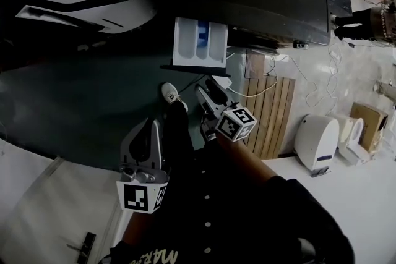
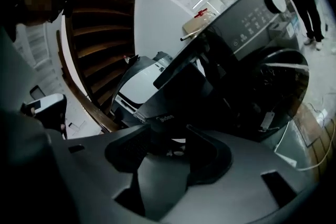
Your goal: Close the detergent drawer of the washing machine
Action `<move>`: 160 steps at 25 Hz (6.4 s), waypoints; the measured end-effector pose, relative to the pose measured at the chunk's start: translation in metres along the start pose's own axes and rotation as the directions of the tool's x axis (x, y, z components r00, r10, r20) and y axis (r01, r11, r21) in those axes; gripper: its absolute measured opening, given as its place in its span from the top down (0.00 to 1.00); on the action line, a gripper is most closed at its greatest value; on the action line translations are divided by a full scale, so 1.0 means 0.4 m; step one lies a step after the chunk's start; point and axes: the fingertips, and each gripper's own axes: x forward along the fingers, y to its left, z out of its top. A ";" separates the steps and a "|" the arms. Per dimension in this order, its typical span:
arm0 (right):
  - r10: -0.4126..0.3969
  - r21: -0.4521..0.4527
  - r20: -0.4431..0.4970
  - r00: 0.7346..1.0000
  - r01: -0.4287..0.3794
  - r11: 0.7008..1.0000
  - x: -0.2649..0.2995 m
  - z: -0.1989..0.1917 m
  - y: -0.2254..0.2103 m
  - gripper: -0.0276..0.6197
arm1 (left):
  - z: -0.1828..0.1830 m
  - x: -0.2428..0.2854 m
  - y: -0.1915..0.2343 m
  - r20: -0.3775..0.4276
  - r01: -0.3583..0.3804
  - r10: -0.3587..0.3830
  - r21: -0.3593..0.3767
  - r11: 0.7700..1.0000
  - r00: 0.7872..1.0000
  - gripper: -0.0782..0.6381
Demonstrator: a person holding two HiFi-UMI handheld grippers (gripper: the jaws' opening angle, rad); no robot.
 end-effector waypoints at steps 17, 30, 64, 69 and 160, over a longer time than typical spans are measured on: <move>0.038 0.520 0.429 0.902 -0.281 0.807 0.021 0.040 -0.053 0.64 | -0.069 0.036 0.021 -0.071 0.027 -0.030 -0.040 0.999 0.997 0.88; 0.022 0.534 0.523 0.852 -0.347 0.771 0.022 0.045 -0.045 0.70 | -0.073 0.041 0.030 -0.085 0.023 -0.027 -0.048 0.999 0.996 0.88; 0.003 0.472 0.493 0.870 -0.271 0.839 0.156 0.198 -0.078 0.73 | -0.053 0.058 0.083 -0.087 -0.018 0.013 -0.063 0.998 0.996 0.88; -0.008 0.478 0.501 0.866 -0.269 0.836 0.174 0.216 -0.086 0.73 | -0.055 0.066 0.087 -0.089 -0.020 0.014 -0.066 0.998 0.996 0.88; 0.096 0.223 0.290 0.952 -0.165 0.961 0.226 0.342 -0.009 0.87 | 0.063 0.101 0.088 0.003 0.007 -0.007 -0.003 1.000 1.000 0.88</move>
